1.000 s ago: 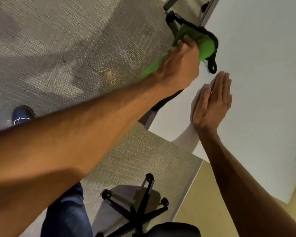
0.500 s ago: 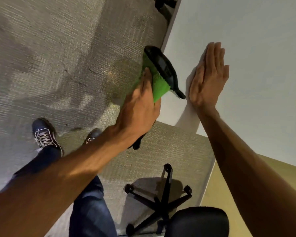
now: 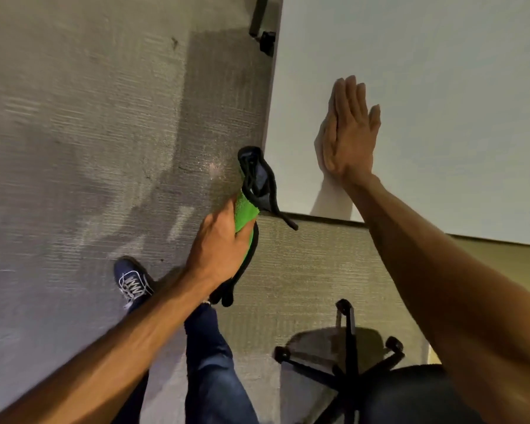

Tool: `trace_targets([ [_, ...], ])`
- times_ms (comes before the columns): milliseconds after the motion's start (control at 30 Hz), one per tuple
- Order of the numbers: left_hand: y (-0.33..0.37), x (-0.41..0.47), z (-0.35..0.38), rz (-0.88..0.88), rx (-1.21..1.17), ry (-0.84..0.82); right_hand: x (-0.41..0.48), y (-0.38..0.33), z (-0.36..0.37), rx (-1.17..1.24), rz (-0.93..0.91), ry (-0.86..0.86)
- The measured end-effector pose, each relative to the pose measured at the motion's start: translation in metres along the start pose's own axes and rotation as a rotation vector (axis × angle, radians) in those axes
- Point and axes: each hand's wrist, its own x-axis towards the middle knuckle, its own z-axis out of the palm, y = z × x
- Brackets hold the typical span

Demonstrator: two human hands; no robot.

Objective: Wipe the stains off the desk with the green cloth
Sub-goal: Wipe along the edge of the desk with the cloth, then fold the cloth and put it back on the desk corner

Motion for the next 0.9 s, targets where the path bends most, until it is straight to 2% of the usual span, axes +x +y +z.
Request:
trace_targets([
  [67,0.007,-0.013,-0.015,0.053,0.038,0.016,-0.003,-0.006,-0.016,0.015,0.0,-0.069],
  [167,0.023,-0.033,-0.035,0.132,0.047,0.063,-0.008,-0.024,-0.054,0.104,0.054,-0.291],
  [333,0.054,-0.057,-0.052,0.247,0.157,0.118,-0.063,-0.097,-0.132,0.566,0.193,-0.329],
  [433,0.073,-0.068,-0.051,0.341,0.261,0.178,-0.098,-0.138,-0.168,0.639,0.177,-0.356],
  [500,0.08,-0.074,-0.05,0.384,0.327,0.199,-0.109,-0.157,-0.182,0.579,0.179,-0.309],
  [667,0.093,-0.083,-0.053,0.583,0.47,0.209,-0.121,-0.18,-0.21,0.389,0.223,-0.021],
  [800,0.097,-0.086,-0.072,0.625,0.406,-0.034,-0.134,-0.181,-0.23,0.298,0.173,0.131],
  [900,0.094,-0.093,-0.092,0.459,0.236,-0.169,-0.143,-0.179,-0.249,0.243,0.152,0.185],
])
